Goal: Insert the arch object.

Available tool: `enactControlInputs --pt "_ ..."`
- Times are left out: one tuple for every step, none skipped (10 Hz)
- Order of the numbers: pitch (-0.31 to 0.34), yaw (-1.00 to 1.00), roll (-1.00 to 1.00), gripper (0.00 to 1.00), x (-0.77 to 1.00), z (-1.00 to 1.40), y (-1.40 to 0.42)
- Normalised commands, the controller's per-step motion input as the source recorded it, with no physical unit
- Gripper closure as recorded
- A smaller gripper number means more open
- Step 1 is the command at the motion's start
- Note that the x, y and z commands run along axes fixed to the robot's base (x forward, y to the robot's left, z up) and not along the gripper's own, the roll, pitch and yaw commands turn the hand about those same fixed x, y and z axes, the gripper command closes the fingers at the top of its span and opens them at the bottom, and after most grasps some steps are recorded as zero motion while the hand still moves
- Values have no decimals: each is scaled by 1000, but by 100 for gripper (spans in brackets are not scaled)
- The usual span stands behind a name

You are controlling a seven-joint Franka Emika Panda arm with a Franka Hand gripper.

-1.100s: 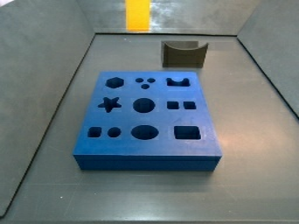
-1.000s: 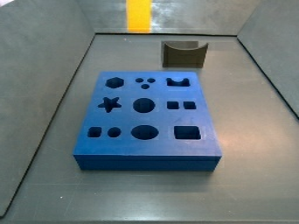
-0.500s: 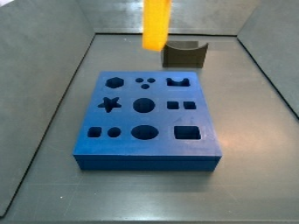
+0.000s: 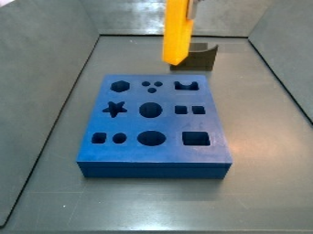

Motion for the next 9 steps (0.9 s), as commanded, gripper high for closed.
enactControlInputs --pt "0 -997 0 100 134 -169 74" --pt "0 -1000 0 100 51 -174 20" --pt "0 -1000 0 100 23 -177 3" --pt "0 -1000 0 100 14 -177 0" --pt "0 -1000 0 100 0 -186 0" --pt "0 -1000 0 100 0 -189 0" --pt "0 -1000 0 100 0 -186 0" --pt "0 -1000 0 100 0 -186 0" --pt "0 -1000 0 100 0 -189 0"
